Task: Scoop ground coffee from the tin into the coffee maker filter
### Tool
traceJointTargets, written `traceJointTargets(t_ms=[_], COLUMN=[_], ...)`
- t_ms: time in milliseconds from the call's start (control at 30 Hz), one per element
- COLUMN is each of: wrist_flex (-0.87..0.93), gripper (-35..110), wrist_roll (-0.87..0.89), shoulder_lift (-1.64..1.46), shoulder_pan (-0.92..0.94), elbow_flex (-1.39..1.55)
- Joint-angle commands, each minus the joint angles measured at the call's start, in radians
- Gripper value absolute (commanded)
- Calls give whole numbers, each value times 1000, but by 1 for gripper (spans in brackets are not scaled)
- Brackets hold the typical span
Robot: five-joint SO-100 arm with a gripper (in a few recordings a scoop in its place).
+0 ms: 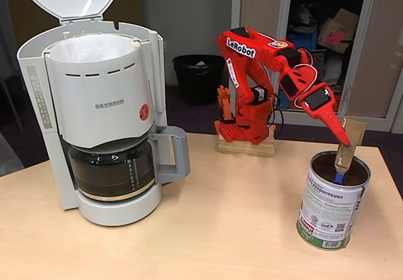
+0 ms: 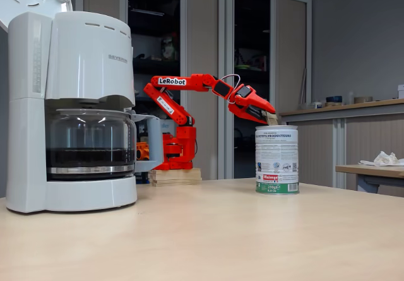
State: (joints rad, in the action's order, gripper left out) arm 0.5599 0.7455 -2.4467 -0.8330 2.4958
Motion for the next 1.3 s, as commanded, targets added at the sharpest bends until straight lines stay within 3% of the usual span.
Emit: traceJointTargets(t_ms=[0,400,1267], wrist_flex=[12,28,184], gripper=[16,17,15], wrist_roll=[20,107,38], shoulder_lift=[-15,-71,-158], shoulder_pan=[-20,-25,35], elbow_flex=[5,67,52])
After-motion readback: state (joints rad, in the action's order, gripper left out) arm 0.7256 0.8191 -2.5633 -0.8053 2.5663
